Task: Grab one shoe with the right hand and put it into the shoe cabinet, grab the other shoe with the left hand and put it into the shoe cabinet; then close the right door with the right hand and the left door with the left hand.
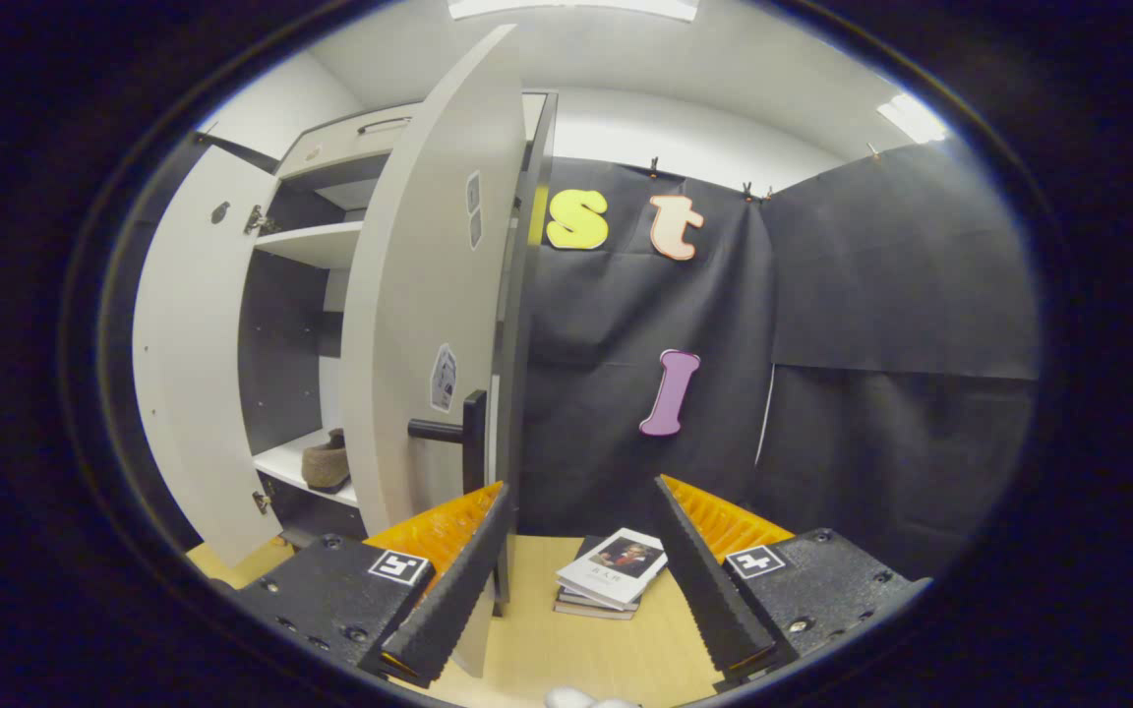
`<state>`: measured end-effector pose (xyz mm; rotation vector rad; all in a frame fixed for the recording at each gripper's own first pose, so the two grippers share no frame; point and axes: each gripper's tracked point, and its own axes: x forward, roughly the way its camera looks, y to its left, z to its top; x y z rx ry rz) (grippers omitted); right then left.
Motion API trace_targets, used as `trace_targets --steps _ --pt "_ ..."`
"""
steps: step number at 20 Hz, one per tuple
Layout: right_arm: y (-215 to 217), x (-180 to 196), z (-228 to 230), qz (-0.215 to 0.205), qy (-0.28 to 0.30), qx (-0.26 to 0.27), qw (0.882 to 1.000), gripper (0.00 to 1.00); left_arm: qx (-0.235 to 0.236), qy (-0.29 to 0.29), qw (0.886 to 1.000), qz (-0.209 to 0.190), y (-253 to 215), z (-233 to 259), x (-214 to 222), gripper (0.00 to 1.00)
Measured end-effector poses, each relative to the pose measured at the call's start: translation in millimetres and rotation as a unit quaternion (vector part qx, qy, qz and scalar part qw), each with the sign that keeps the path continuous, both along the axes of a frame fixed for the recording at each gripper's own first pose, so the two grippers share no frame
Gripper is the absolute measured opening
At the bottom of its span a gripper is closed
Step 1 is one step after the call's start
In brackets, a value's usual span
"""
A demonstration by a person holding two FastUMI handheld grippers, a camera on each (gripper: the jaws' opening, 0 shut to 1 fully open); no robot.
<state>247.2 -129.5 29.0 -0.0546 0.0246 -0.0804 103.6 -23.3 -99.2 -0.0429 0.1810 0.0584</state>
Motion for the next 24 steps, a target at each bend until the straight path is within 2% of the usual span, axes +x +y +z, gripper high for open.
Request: trace_targets --steps 1,7,8,9,10,11,12,13,15,16,20,24 --pt "5 0 -1 0.005 0.002 0.008 1.000 0.95 0.001 0.000 1.000 0.000 3 0 0 0.96" --pt "47 1 -2 0.038 0.002 0.014 0.999 0.95 0.000 0.003 1.000 0.009 17 -1 -9 0.96" --pt "57 2 -4 0.046 0.001 0.016 0.999 0.95 0.000 0.004 1.000 0.010 21 -2 -11 0.96" --pt "66 3 -5 0.054 0.001 0.018 0.998 0.88 0.001 0.006 1.000 0.012 23 -4 -13 0.96" --pt "76 5 -5 0.061 0.001 0.018 0.998 0.88 0.002 0.007 1.000 0.013 27 -4 -14 0.96" --pt "87 8 -5 0.071 -0.001 0.017 0.997 0.95 0.004 0.008 1.000 0.016 31 -4 -15 0.96" --pt "98 11 -4 0.079 -0.003 0.014 0.997 0.95 0.006 0.008 1.000 0.018 33 -4 -15 0.96" --pt "106 14 -5 0.087 -0.006 0.011 0.996 0.89 0.006 0.009 1.000 0.020 37 -4 -18 0.96" --pt "125 18 -10 0.106 -0.001 0.009 0.994 0.89 0.005 0.012 1.000 0.022 41 -5 -19 0.96" --pt "136 18 -12 0.118 0.001 0.010 0.993 0.96 0.006 0.012 1.000 0.022 43 -4 -19 0.96" --pt "147 3 -15 0.121 -0.002 0.010 0.993 0.99 0.006 0.011 1.000 0.020 50 -3 -19 0.96" --pt "145 -32 -22 0.113 0.002 0.013 0.994 1.00 0.008 0.012 1.000 0.021 72 -4 -21 0.96"
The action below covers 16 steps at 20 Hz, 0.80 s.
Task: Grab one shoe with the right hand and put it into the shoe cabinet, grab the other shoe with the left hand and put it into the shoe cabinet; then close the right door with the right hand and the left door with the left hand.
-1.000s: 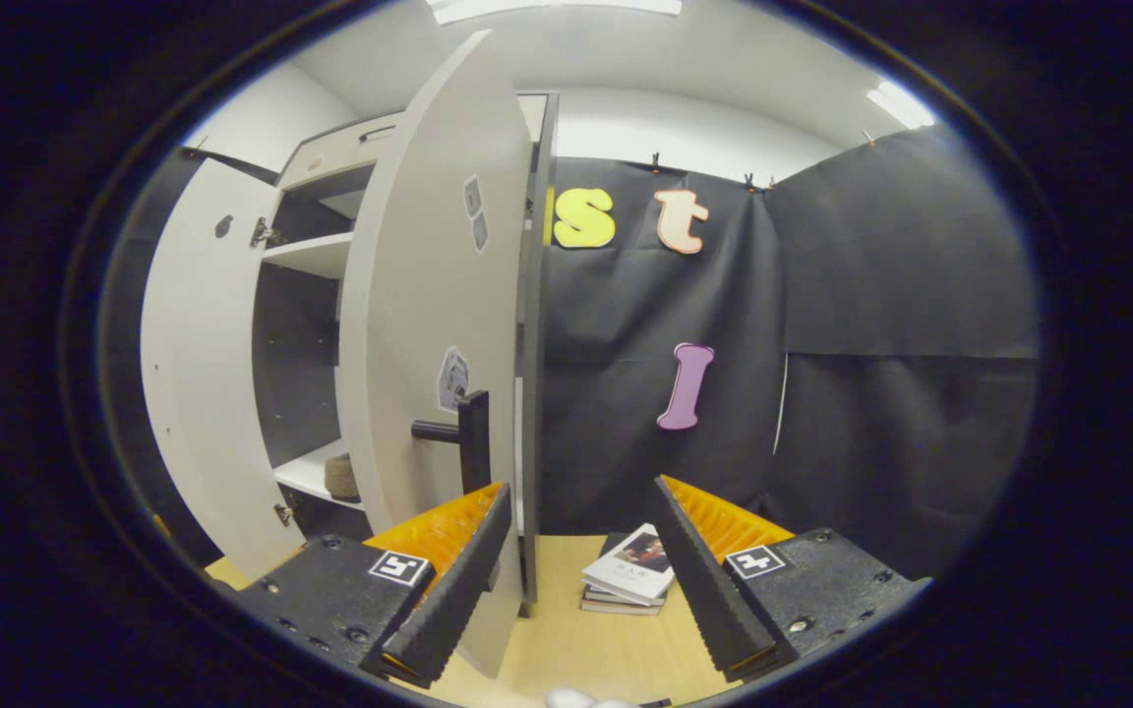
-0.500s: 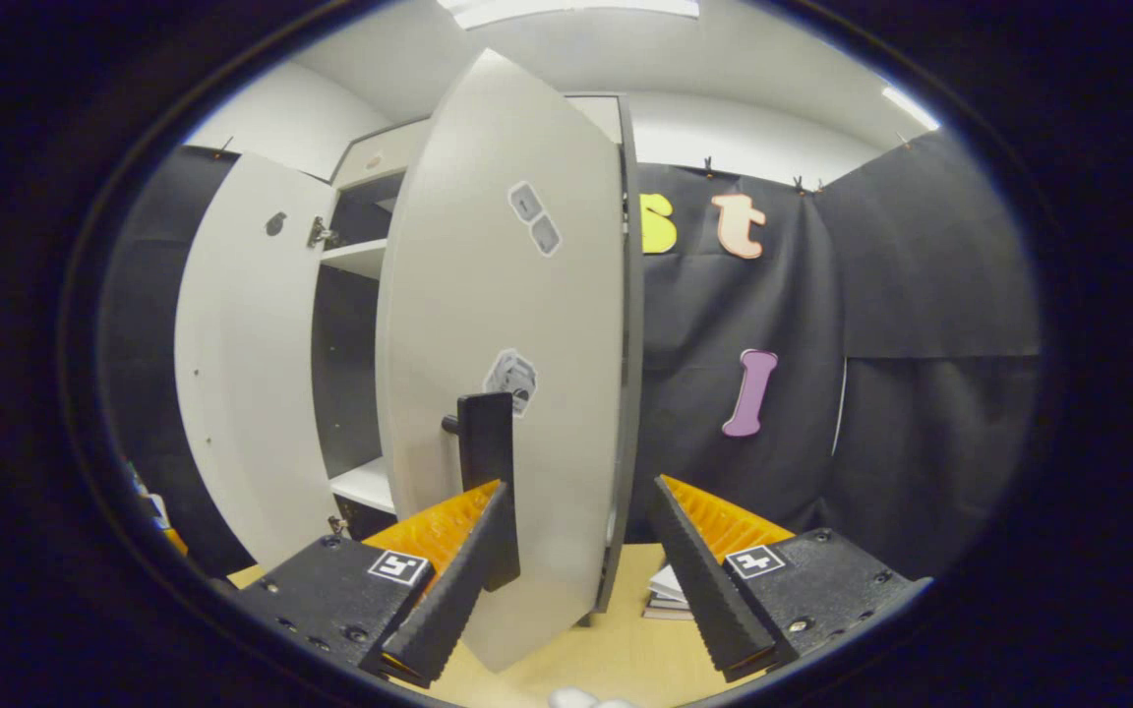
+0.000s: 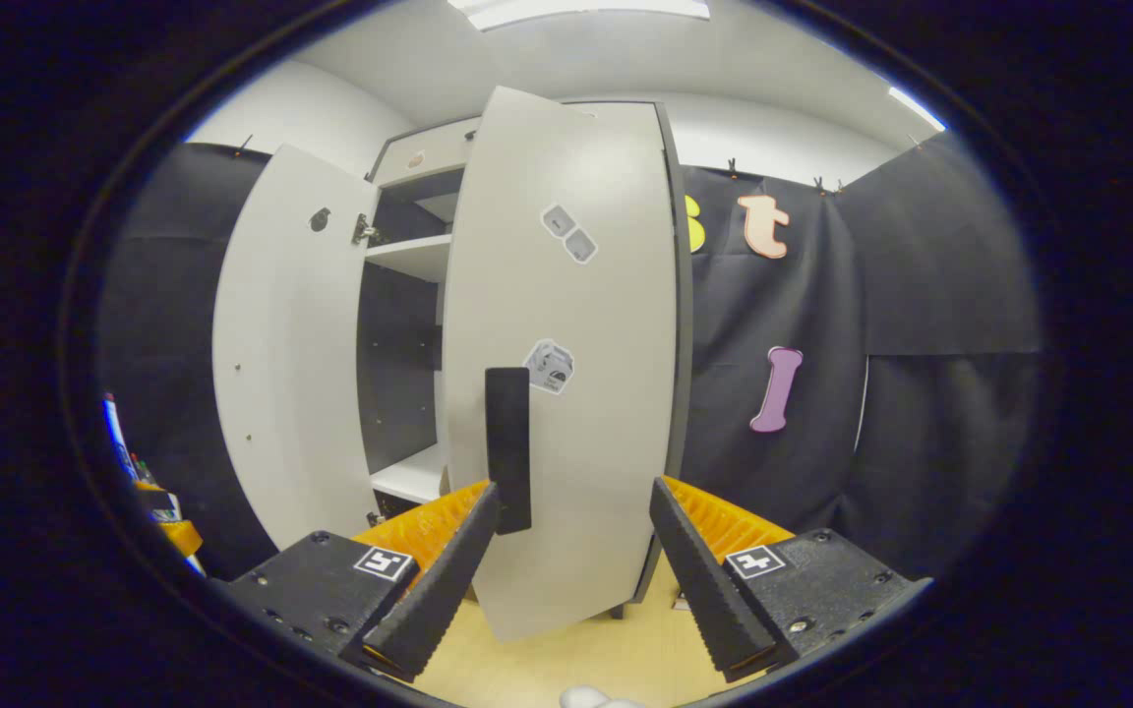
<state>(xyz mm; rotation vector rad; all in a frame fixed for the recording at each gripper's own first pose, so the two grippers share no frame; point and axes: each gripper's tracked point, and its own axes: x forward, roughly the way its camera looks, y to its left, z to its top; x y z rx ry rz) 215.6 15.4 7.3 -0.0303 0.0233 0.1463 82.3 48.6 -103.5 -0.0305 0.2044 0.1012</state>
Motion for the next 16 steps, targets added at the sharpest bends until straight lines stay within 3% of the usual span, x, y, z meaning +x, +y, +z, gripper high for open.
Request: trace_targets --steps 5,11,16 --pt "2 -62 -22 -0.014 0.019 -0.004 1.000 1.00 0.006 -0.010 1.000 0.008 45 5 15 0.96" --pt "2 -131 -58 -0.019 0.054 -0.002 0.998 0.99 0.015 -0.022 0.998 0.049 122 20 47 0.96" --pt "-9 -156 -79 -0.032 0.081 0.001 0.996 1.00 0.026 -0.035 0.996 0.073 169 39 96 0.96"
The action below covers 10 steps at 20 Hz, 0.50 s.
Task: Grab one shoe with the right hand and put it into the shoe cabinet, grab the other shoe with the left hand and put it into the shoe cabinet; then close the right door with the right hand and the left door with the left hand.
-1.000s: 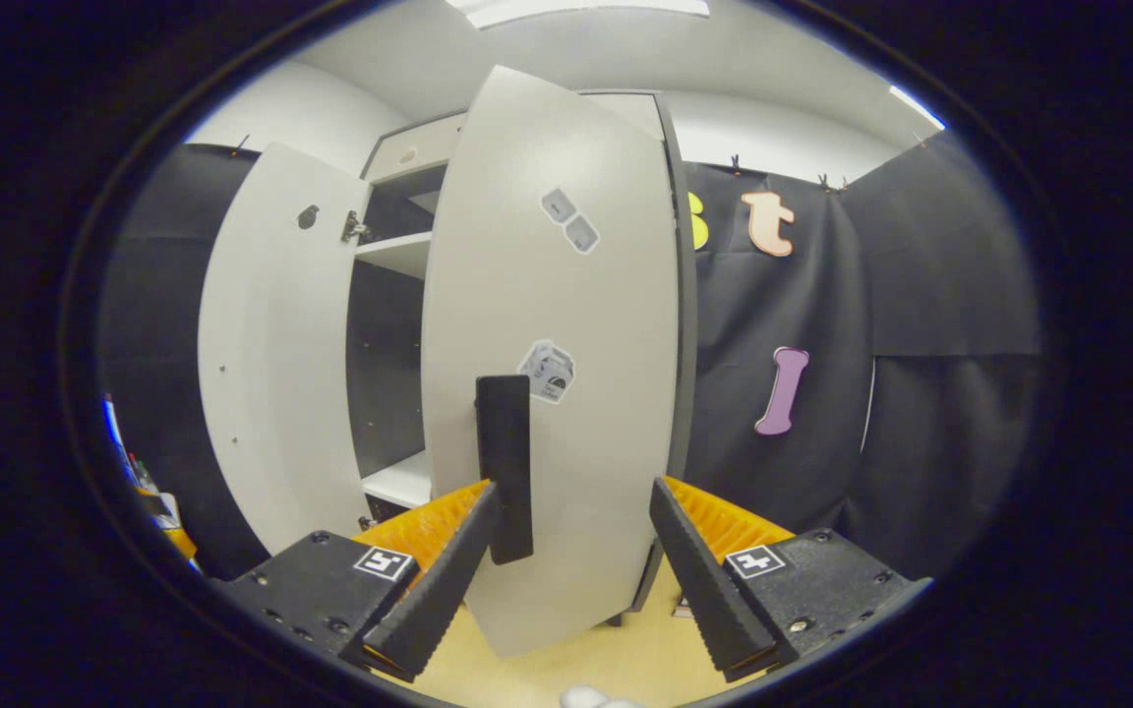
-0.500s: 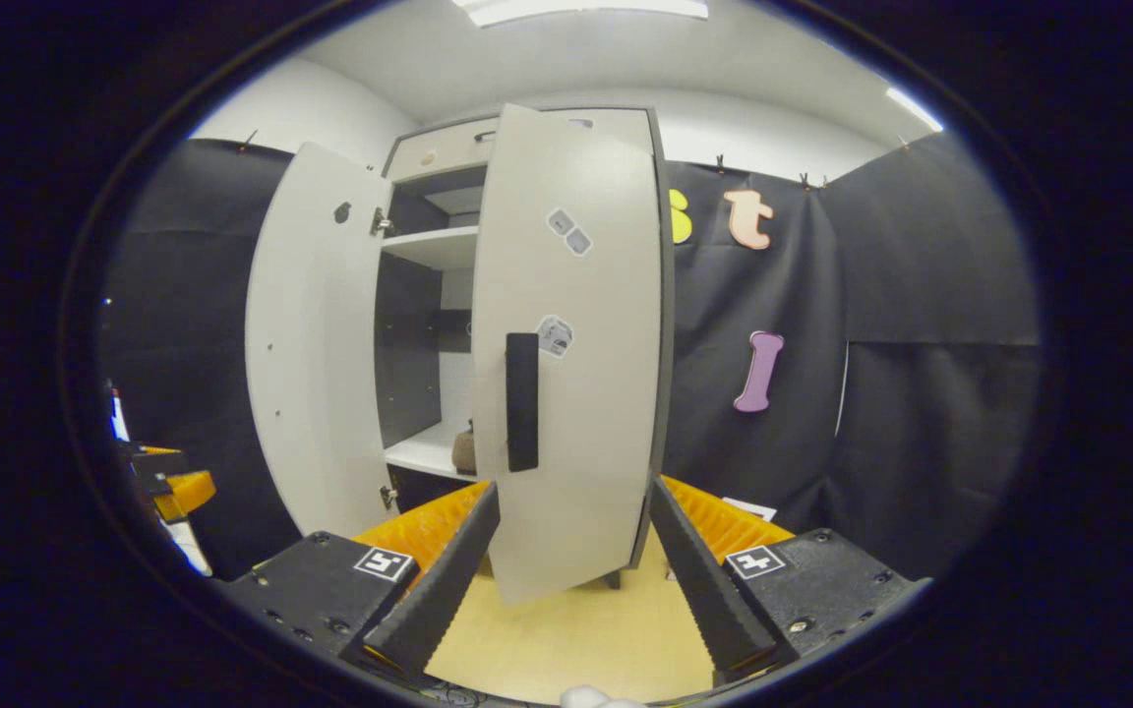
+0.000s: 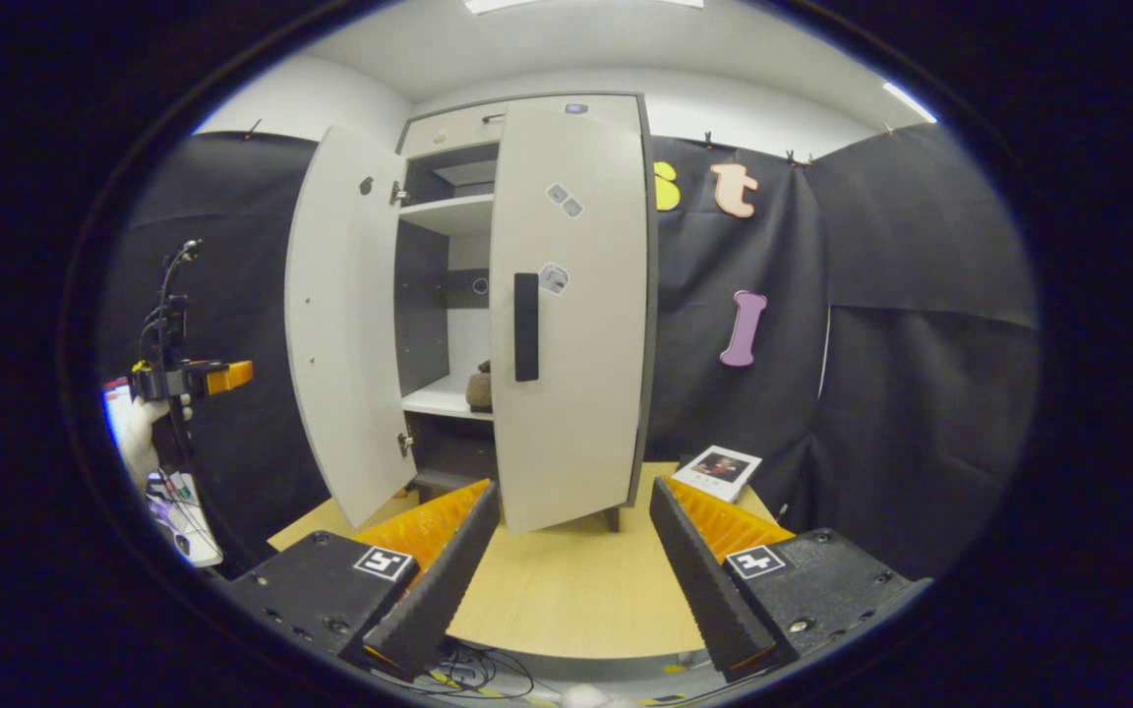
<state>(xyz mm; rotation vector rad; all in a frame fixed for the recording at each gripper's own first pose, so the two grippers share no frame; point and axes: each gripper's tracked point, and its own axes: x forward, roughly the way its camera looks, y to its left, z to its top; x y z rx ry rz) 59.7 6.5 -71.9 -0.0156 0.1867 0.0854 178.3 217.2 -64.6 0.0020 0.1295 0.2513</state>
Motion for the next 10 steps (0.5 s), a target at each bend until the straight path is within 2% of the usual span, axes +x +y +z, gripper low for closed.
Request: trace_targets --steps 6,10 --pt "-31 -24 -7 -0.030 0.018 0.011 0.999 1.00 0.026 -0.005 1.000 0.004 19 19 57 0.96" --pt "-48 -36 -10 -0.048 0.019 0.018 0.998 1.00 0.014 -0.012 1.000 0.003 18 30 74 0.96"
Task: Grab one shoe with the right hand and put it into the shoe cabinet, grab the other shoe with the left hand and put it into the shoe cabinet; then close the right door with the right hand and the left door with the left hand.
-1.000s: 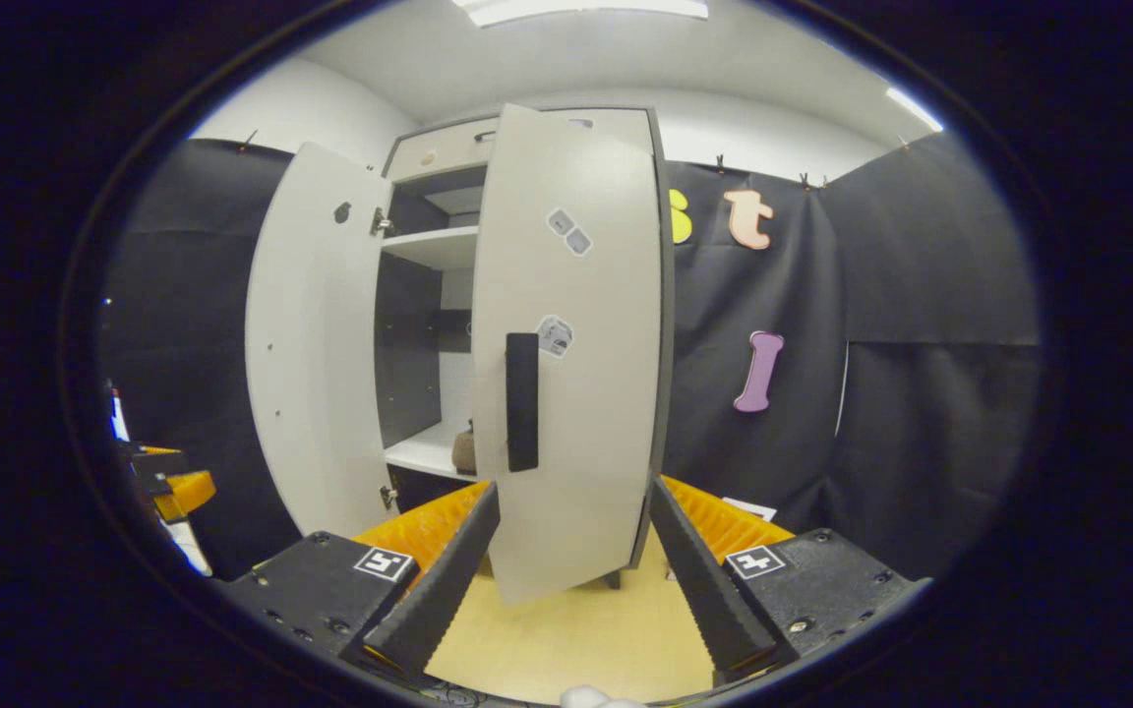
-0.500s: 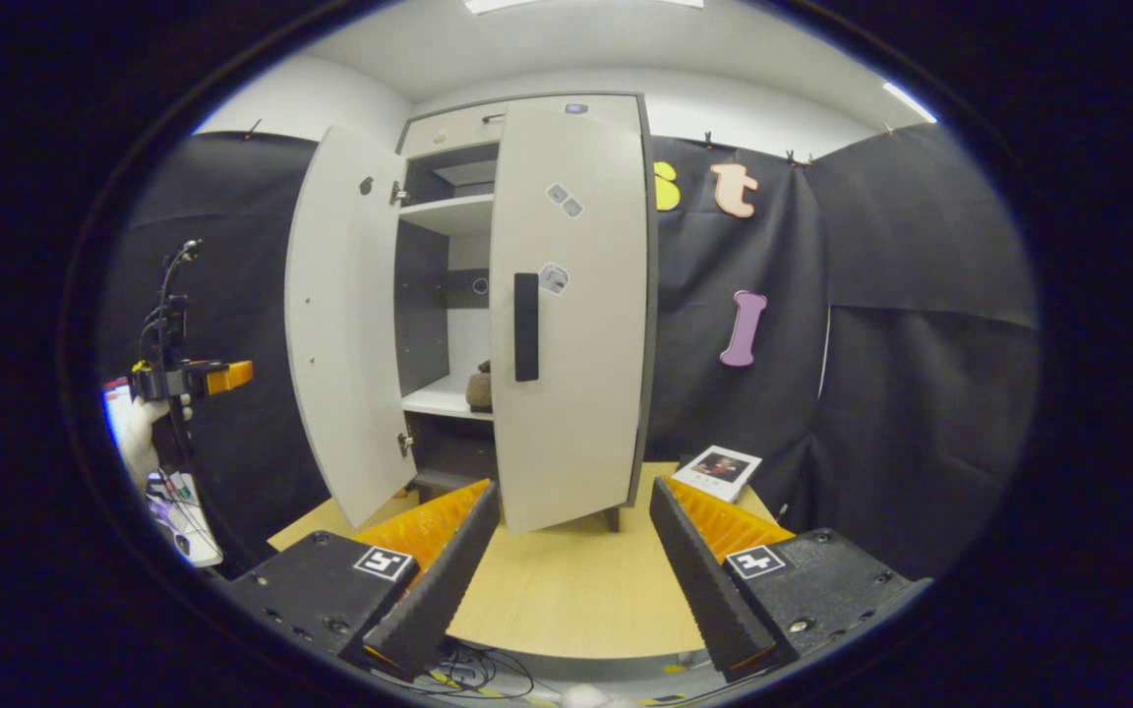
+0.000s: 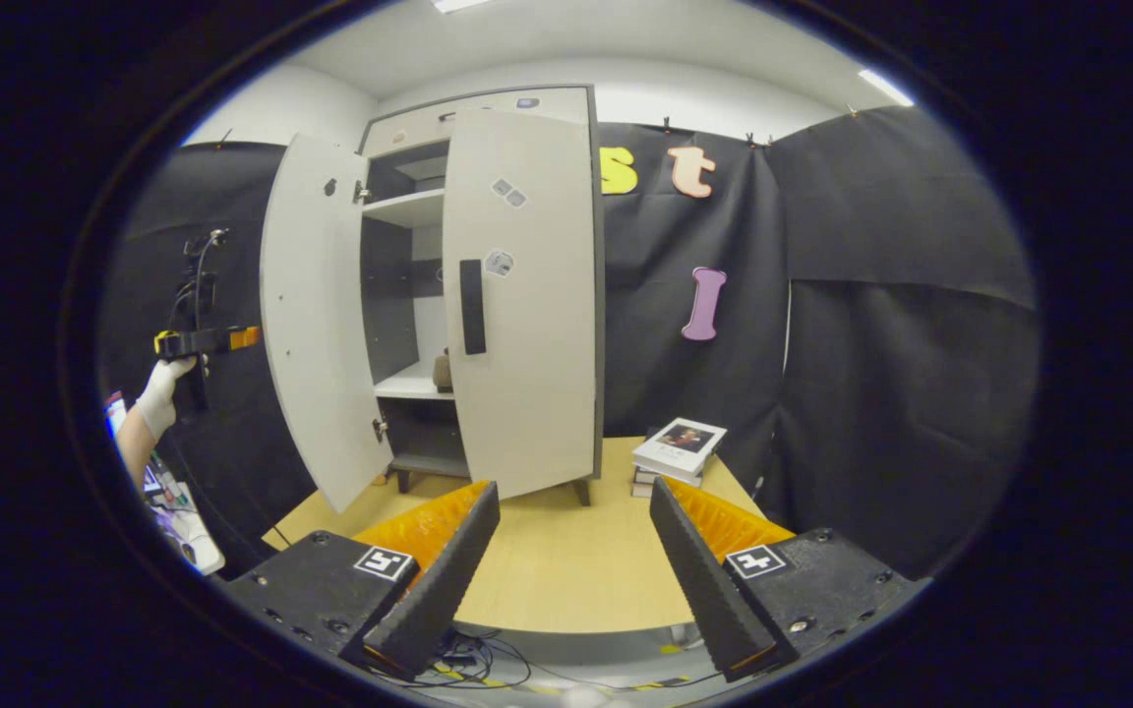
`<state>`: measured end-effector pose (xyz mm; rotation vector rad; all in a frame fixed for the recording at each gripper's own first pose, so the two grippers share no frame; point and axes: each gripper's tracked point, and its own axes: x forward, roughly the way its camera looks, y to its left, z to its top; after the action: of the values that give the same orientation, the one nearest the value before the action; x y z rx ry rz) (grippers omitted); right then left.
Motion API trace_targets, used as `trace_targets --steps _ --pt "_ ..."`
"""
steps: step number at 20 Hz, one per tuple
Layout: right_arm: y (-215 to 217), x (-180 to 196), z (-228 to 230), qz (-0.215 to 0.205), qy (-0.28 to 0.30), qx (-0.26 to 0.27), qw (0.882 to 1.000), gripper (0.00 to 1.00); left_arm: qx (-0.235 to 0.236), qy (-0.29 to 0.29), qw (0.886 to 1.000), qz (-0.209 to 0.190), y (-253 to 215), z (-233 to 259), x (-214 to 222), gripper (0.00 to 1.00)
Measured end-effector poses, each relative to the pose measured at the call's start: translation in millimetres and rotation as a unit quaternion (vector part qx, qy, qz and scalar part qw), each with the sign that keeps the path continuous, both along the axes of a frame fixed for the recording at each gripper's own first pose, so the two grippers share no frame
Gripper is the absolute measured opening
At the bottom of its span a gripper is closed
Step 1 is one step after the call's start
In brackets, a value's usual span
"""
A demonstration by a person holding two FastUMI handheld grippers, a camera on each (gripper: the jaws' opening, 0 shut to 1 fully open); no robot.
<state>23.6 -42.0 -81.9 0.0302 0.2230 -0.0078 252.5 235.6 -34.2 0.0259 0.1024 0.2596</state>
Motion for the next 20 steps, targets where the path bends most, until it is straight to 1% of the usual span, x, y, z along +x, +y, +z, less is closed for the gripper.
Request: trace_targets --steps 3,4,6,9,10,11,13,14,15,16,17,18,19,20 --pt "-7 -7 -2 -0.004 0.003 0.008 1.000 1.00 -0.005 0.005 1.000 -0.009 -10 -3 6 0.96" --pt "-9 -8 -1 -0.005 0.002 0.006 1.000 1.00 0.000 0.006 1.000 -0.009 -14 -3 3 0.96" --pt "-12 -11 2 -0.005 -0.002 0.005 1.000 0.99 0.020 0.003 1.000 0.000 -13 -1 6 0.92" --pt "-15 -14 3 -0.004 -0.005 0.008 1.000 1.00 0.007 0.000 1.000 0.002 -17 -2 5 0.90" --pt "-15 -15 4 -0.004 -0.006 0.009 1.000 1.00 0.007 0.001 1.000 0.004 -18 -3 5 0.86" --pt "-17 -16 4 -0.004 -0.006 0.008 1.000 1.00 0.009 0.001 1.000 0.005 -20 -2 5 0.89" --pt "-17 -18 3 -0.002 -0.006 0.008 1.000 1.00 0.007 0.002 1.000 0.004 -25 -2 3 0.89" --pt "-18 -19 3 -0.003 -0.006 0.007 1.000 1.00 0.004 0.002 1.000 -0.002 -31 -2 2 0.89" --pt "-19 -21 2 -0.003 -0.006 0.008 1.000 1.00 0.002 0.001 1.000 -0.009 -38 -2 2 0.86" --pt "-20 -23 1 -0.004 -0.005 0.009 1.000 1.00 0.001 0.000 1.000 -0.017 -46 -1 2 0.89" --pt "-21 -23 0 -0.004 -0.006 0.010 1.000 1.00 0.003 -0.002 1.000 -0.026 -55 0 2 0.86" --pt "-21 -24 1 -0.004 -0.006 0.010 1.000 1.00 0.007 -0.004 0.999 -0.033 -64 2 3 0.86" --pt "-22 -23 2 -0.004 -0.006 0.010 1.000 1.00 0.010 -0.005 0.999 -0.040 -71 2 4 0.89" --pt "-22 -23 3 -0.004 -0.006 0.009 1.000 1.00 0.011 -0.008 0.999 -0.047 -79 2 5 0.89"
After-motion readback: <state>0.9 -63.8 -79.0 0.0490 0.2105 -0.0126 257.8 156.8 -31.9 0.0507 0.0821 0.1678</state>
